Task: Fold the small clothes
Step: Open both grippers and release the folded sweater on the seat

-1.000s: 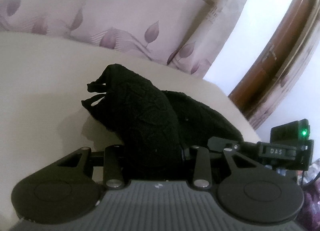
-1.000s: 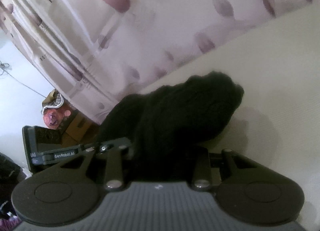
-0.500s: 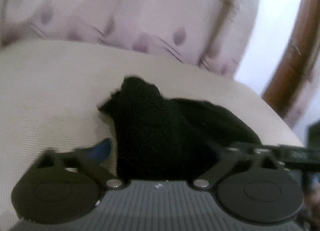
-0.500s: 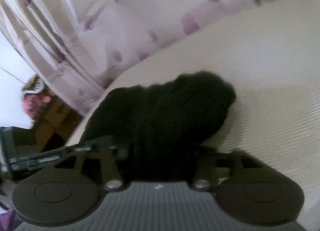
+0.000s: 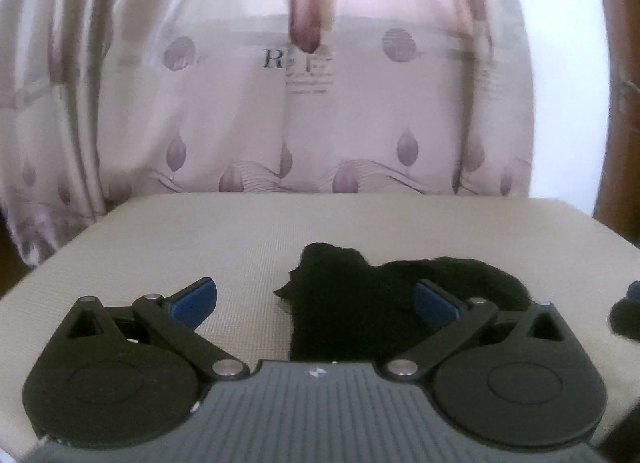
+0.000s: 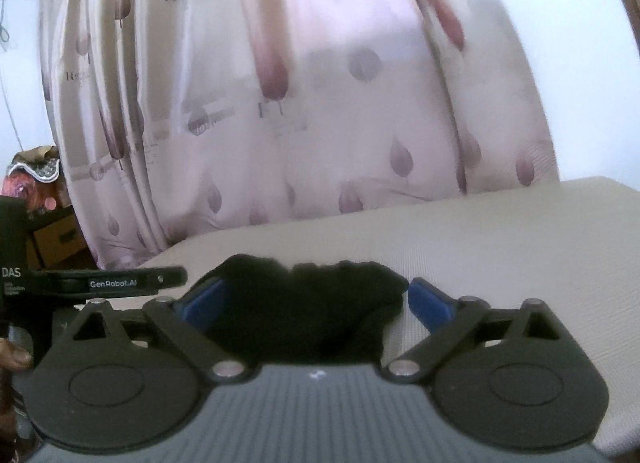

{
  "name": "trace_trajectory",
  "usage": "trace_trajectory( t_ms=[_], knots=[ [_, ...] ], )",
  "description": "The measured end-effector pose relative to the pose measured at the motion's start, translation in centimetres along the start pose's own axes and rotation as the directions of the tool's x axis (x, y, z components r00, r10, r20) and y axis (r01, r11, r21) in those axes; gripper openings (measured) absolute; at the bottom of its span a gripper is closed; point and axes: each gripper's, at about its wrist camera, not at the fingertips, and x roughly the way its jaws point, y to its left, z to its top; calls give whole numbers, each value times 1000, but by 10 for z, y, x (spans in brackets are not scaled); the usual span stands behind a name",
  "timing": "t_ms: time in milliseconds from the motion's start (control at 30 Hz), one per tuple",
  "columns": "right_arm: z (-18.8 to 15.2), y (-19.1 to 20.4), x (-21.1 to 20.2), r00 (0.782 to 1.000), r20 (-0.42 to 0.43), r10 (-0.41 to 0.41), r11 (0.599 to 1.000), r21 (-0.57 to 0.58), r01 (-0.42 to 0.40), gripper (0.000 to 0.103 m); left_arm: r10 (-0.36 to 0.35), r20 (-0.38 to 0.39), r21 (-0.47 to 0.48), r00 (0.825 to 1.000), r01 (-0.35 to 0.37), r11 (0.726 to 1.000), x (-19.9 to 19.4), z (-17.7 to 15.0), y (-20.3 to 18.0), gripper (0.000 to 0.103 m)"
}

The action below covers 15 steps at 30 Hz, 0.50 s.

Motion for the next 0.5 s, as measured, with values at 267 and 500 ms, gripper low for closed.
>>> trace_trajectory(
  t_ms=[267,500],
  knots=[
    [-3,10,-29,1000,-10,0,1000,-27,-1,100,103,177,-27,979,-100,995,-54,20,-16,103],
    [-1,13,-46,1000,2,-5,1000,-24,5,100,135,192,-31,972,-132,991,-79,34,-29,103]
  ],
)
